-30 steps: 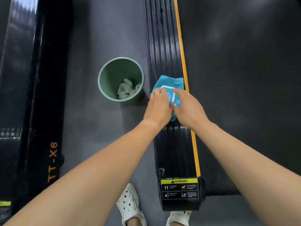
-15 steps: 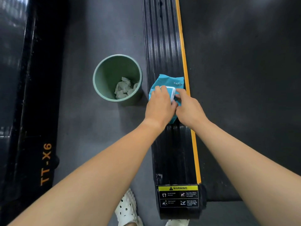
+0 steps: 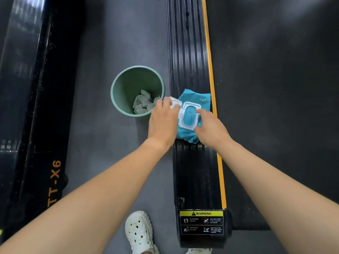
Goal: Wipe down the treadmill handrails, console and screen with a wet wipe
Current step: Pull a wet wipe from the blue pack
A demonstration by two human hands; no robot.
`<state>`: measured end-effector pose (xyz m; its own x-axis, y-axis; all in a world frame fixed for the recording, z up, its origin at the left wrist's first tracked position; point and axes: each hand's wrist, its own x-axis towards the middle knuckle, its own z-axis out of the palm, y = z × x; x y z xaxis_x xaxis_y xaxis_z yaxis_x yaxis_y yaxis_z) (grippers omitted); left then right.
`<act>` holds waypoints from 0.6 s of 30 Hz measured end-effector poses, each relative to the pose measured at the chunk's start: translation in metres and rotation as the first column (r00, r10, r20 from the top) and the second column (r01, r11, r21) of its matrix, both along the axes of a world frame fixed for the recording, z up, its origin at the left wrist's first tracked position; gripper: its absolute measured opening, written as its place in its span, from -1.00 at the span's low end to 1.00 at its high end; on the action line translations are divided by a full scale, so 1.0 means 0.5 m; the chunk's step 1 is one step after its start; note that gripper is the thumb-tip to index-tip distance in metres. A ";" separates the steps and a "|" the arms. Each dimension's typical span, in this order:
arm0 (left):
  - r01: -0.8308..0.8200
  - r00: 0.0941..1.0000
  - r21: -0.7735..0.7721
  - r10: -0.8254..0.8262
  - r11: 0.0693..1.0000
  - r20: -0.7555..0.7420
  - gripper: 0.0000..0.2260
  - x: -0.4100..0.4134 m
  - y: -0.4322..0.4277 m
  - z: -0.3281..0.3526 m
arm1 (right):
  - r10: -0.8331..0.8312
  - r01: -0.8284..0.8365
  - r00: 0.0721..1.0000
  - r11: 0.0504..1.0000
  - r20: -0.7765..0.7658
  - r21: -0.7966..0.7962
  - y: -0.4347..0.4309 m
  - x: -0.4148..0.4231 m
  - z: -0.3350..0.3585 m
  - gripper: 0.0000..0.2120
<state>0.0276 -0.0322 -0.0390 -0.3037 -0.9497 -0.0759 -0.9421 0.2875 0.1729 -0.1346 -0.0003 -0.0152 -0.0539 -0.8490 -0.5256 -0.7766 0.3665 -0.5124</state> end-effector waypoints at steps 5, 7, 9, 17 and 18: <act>0.091 0.995 0.053 -0.093 0.994 0.026 -0.82 -0.025 0.014 -0.026 | 0.003 -0.008 0.995 0.999 -0.100 -0.053 -0.034 0.013 -0.027 -0.54; 0.063 0.998 -0.019 -0.063 0.998 -0.004 -0.77 -0.024 0.024 -0.039 | -0.046 0.039 0.991 0.997 -0.123 -0.063 -0.051 0.019 -0.037 -0.57; 0.052 0.999 -0.056 -0.052 0.997 -0.009 -0.74 -0.018 0.028 -0.047 | -0.071 0.060 0.986 0.995 -0.152 -0.074 -0.062 0.027 -0.046 -0.61; 0.030 0.999 -0.024 -0.031 0.999 -0.045 -0.69 -0.020 0.023 -0.044 | -0.143 0.115 0.976 0.978 -0.162 -0.172 -0.063 0.032 -0.064 -0.98; 0.029 0.998 -0.018 -0.030 0.999 -0.053 -0.69 -0.020 0.023 -0.045 | -0.149 0.122 0.979 0.974 -0.137 -0.190 -0.059 0.032 -0.063 -0.97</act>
